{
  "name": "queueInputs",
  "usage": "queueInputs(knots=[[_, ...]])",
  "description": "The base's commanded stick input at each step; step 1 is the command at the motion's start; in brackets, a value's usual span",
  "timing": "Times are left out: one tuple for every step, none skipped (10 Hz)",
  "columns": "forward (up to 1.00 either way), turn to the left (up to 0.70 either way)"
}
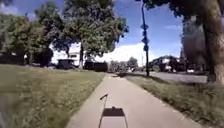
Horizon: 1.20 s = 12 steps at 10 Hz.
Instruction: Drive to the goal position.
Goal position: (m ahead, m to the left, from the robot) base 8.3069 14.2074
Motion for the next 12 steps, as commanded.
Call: queueInputs(knots=[[1.00,0.00],[1.00,0.00],[1.00,0.00],[1.00,0.00],[1.00,0.00],[1.00,0.00],[1.00,0.00],[1.00,0.00],[1.00,0.00],[1.00,0.00],[1.00,0.00],[1.00,0.00]])
